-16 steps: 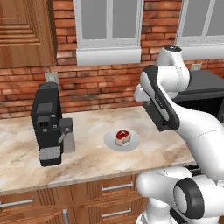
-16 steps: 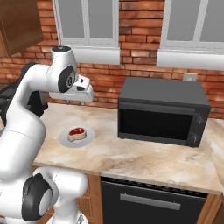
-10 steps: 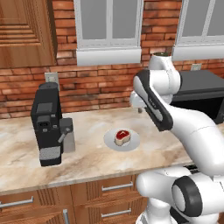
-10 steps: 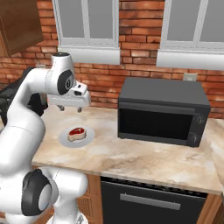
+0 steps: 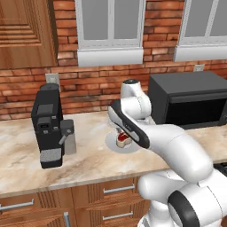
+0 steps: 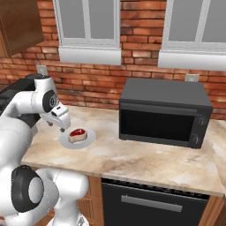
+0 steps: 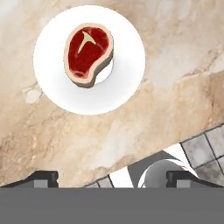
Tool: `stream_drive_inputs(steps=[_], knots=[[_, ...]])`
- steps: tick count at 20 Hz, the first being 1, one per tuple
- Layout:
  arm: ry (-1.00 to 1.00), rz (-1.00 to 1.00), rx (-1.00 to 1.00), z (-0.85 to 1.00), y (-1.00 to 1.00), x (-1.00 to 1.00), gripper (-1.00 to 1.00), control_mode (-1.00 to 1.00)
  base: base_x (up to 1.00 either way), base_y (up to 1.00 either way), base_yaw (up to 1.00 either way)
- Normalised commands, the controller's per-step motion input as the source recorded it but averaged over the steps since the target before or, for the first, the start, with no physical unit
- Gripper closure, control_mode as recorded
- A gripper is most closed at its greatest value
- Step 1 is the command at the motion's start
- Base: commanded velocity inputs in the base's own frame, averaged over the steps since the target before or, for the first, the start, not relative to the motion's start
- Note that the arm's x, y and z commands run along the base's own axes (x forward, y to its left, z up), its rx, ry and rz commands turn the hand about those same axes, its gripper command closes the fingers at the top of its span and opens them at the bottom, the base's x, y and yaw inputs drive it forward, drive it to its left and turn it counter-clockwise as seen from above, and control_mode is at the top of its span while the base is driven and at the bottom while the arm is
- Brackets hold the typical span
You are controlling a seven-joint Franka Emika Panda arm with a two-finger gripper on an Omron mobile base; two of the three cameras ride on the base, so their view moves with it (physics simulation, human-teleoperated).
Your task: Place the steak on the counter behind the older steak on the same shelf of the fridge to maintain FIFO order. Close the fridge door when finished.
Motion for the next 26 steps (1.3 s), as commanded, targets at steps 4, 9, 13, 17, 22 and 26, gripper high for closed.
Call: stream_drive_inputs(steps=[4,9,13,17,22,26], knots=[[0.02,-0.22,0.01,-0.35,0.04,0.05,-1.0,-1.0,0.0,0.0,0.0],[0.02,0.0,0.0,-0.14,-0.11,0.31,-1.0,-1.0,0.0,0.0,0.0],[0.08,0.01,0.0,-0.1,-0.22,0.51,-1.0,-1.0,0.0,0.0,0.0],[0.1,0.0,0.01,-0.13,-0.12,0.54,-1.0,-1.0,0.0,0.0,0.0],[0.06,0.0,0.0,-0.15,0.0,0.1,-1.0,-1.0,0.0,0.0,0.0],[-0.05,0.0,0.01,-0.36,0.0,0.0,-1.0,-1.0,0.0,0.0,0.0]])
